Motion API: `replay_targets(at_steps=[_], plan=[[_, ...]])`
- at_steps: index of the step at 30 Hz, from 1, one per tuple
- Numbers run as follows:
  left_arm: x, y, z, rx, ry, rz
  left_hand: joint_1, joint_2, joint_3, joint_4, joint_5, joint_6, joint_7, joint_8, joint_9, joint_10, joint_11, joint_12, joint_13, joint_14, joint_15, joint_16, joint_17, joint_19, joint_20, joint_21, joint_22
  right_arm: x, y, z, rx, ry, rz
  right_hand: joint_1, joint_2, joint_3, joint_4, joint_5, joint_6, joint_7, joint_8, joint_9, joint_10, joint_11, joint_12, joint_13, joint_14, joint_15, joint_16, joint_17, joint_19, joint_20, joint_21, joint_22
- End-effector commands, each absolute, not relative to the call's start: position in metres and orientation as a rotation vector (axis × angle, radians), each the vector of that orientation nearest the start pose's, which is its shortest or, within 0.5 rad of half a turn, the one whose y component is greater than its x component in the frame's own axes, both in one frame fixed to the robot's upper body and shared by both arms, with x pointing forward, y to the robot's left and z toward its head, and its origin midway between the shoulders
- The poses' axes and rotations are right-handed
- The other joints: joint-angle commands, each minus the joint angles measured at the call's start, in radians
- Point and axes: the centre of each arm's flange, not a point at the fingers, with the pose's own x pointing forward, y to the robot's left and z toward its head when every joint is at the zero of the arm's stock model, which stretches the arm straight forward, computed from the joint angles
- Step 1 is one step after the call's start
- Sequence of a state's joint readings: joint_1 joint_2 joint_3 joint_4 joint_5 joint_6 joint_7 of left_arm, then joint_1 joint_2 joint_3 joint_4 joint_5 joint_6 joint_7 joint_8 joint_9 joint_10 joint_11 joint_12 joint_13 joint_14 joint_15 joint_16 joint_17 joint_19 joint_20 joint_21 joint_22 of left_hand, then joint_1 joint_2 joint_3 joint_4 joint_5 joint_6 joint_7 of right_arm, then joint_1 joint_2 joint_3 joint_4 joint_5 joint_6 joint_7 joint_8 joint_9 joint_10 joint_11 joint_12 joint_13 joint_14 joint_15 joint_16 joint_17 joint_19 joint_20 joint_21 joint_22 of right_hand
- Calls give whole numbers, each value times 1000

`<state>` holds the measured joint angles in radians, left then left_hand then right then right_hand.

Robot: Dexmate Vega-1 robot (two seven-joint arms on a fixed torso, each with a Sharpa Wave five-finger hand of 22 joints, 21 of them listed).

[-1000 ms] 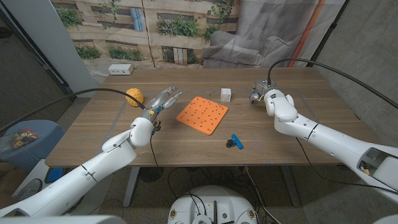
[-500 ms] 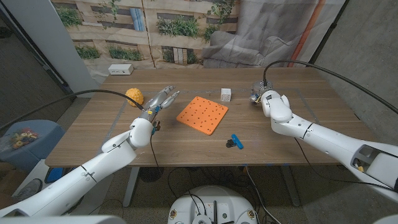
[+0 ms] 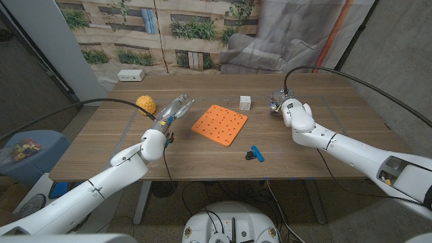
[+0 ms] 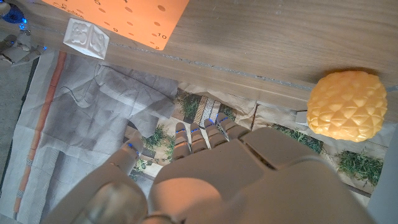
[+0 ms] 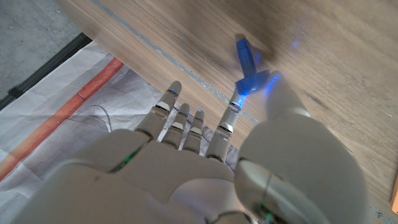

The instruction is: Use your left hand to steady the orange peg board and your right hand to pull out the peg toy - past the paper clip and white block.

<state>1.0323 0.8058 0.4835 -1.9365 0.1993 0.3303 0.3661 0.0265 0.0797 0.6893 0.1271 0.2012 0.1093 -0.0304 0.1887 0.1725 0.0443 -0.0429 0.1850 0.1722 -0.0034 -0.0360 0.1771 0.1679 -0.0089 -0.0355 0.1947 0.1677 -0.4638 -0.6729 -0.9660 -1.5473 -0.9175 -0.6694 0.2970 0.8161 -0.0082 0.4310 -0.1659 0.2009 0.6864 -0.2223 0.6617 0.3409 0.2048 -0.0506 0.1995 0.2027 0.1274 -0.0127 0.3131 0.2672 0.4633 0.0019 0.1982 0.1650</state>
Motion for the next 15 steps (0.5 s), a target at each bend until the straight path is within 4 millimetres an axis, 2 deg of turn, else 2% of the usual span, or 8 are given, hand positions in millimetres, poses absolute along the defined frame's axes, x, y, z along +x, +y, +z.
replay_targets(at_steps=[1,6,9,13,15], plan=[[562,246,-33,965,-579,163,9,86,5,1,2,9,-1,-4,1,13,-2,4,-1,7,-19,0,-1,7,-90,1,2,669,-226,26,-1762,-125,-226,-5,-27,-12,2,-4,-41,4,-17,-1,-26,10,-6,3,-6,13,-8,7,-7,12,-7,6],[562,246,-33,964,-585,161,8,86,6,2,1,11,-2,-3,1,13,-3,4,-1,10,-17,0,-1,8,-90,1,2,669,-225,27,-1768,-124,-198,-33,-47,-30,11,-7,-125,14,-50,-9,-70,25,-12,5,-33,31,-22,12,-28,22,-11,6],[563,246,-32,970,-587,162,8,86,7,2,1,12,-2,-3,1,13,-3,4,-1,10,-17,0,0,9,-89,1,2,670,-225,28,-1761,-117,-177,-47,-56,-38,13,-8,-165,28,-69,-20,-90,34,-13,5,-52,44,-32,13,-43,28,-14,6],[563,247,-32,958,-583,168,7,86,8,3,1,14,-1,-3,1,15,-3,4,-1,11,-17,0,0,10,-89,1,2,670,-224,29,-1758,-108,-156,-83,-71,-55,22,-12,-239,48,-105,-39,-142,54,-18,6,-76,63,-46,14,-70,40,-15,6],[564,249,-32,950,-584,172,6,86,8,3,1,14,-1,-3,1,14,-3,4,-1,11,-17,0,0,10,-88,1,2,670,-224,30,-1754,-104,-145,-100,-74,-61,25,-13,-287,67,-127,-47,-167,61,-17,7,-92,79,-54,15,-86,52,-16,6]])
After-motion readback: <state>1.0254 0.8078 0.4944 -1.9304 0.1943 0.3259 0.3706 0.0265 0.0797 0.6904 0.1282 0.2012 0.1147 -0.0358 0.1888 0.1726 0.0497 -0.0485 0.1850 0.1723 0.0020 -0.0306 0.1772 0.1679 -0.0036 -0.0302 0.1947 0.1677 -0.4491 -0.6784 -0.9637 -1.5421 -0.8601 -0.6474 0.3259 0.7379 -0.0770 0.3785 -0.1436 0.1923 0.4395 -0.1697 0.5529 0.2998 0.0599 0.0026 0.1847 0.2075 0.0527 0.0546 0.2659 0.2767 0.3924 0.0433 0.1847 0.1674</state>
